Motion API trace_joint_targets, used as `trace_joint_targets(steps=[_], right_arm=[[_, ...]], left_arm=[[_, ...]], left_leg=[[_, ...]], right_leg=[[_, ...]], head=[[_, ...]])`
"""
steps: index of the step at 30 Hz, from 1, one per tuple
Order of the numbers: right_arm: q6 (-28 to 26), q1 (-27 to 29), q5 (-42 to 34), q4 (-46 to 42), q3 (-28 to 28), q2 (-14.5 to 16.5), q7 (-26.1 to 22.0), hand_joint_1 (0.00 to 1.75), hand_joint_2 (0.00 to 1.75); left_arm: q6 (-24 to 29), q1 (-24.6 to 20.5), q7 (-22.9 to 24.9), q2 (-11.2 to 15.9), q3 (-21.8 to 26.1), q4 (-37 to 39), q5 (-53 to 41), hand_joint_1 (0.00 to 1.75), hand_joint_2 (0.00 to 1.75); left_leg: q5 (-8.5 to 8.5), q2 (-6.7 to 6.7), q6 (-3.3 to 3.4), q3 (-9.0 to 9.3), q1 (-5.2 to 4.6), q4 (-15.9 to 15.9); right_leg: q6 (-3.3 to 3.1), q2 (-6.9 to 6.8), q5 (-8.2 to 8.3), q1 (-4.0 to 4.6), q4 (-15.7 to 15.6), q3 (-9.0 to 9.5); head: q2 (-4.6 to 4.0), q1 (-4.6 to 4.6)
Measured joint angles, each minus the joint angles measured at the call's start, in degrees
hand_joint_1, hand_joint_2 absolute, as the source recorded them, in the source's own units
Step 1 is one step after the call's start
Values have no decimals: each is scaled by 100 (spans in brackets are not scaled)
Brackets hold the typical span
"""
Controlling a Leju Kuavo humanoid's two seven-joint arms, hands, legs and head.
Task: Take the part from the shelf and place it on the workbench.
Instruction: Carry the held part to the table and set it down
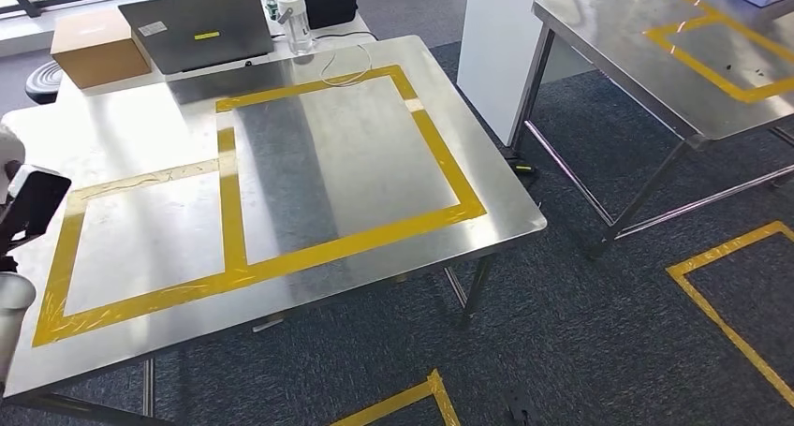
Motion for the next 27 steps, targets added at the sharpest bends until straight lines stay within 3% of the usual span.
trace_joint_targets(steps=[6, 11, 15, 17, 21, 27], right_arm=[[27, 1, 41, 0, 7, -4, -8, 0, 0], [74, 10, 116, 0, 37, -5, -81, 0, 0], [116, 26, 169, 0, 50, -12, -92, 0, 0], [114, 34, 179, 0, 51, -14, -98, 0, 0], [98, 51, 170, 0, 50, -22, -104, 0, 0], [28, 94, 109, 1, 50, -26, -102, 0, 0]], left_arm=[[-28, 159, 34, -466, -647, 431, -709, 175, 175], [-91, 459, 35, -624, -1101, 633, -944, 175, 175], [-78, 610, 85, -607, -1253, 726, -1027, 0, 175], [-37, 696, 158, -570, -1297, 763, -1055, 0, 175], [16, 781, 464, -486, -1341, 843, -1082, 0, 0], [257, 871, 913, -430, -1380, 936, -1203, 0, 0]], left_leg=[[0, -1, 1, -15, 1, -4], [-1, 4, 1, -23, 3, -12], [9, 2, 1, -30, 9, -43], [19, 1, -6, -32, 14, -56], [33, 1, -10, -32, 34, -59], [50, -6, -12, -36, 65, -59]], right_leg=[[12, 2, 8, -3, -23, 1], [17, 9, 11, 0, -43, -2], [22, 7, 20, 3, -74, -3], [19, 7, 26, 7, -87, -2], [16, 7, 46, 13, -89, -2], [12, 8, 98, 36, -90, -4]], head=[[1, 2], [1, 4], [1, 7], [1, 6], [1, 8], [1, 5]])
